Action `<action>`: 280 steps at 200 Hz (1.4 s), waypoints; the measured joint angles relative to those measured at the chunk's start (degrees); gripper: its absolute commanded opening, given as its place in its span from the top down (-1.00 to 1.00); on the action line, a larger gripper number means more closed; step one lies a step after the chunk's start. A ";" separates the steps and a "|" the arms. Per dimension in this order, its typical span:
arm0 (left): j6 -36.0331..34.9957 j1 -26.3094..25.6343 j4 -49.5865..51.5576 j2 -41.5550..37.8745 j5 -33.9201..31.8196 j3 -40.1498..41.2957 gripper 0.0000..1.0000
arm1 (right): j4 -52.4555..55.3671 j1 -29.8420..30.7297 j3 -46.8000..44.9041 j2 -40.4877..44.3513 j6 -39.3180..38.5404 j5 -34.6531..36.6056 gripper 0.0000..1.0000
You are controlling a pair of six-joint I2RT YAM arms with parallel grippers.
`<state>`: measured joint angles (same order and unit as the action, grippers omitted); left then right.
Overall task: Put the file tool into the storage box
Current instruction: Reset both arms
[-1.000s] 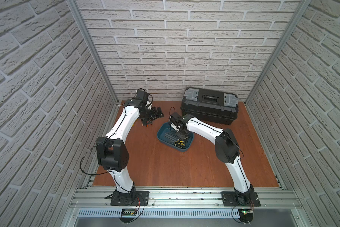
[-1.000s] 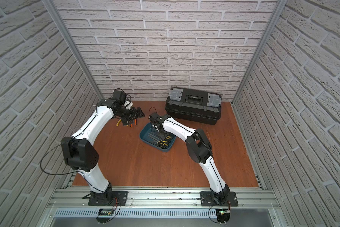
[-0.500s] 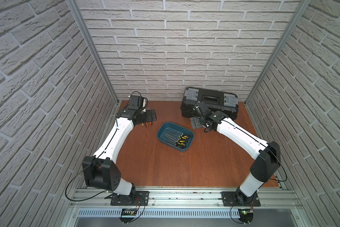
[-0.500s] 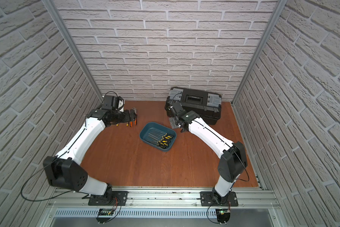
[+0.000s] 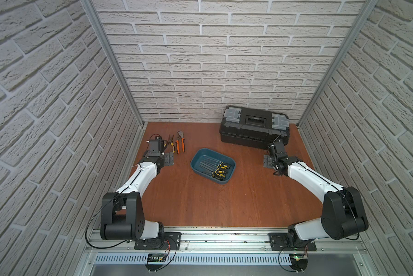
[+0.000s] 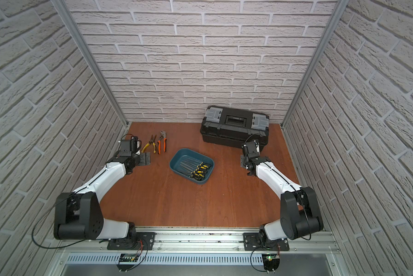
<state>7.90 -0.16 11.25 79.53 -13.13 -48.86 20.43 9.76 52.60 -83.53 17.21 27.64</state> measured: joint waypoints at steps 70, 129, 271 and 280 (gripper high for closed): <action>-2.73 5.07 -28.70 -0.85 0.74 18.95 -0.97 | -19.61 -2.40 -1.42 -6.16 -10.25 -9.11 -0.96; -2.36 5.55 -48.52 4.09 3.08 25.70 -0.97 | -27.39 -2.80 -8.48 -2.08 -12.04 -11.23 -0.91; -6.84 4.61 -57.57 9.22 11.02 27.32 -0.97 | -53.64 -4.70 -24.35 -3.21 -17.59 -6.25 -0.98; -6.84 4.61 -57.57 9.22 11.02 27.28 -0.97 | -54.18 -5.16 -24.70 -3.21 -17.42 -6.27 -0.98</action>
<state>1.06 4.45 -46.33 88.75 -2.11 -21.58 -33.76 4.60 27.90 -86.74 -0.21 21.37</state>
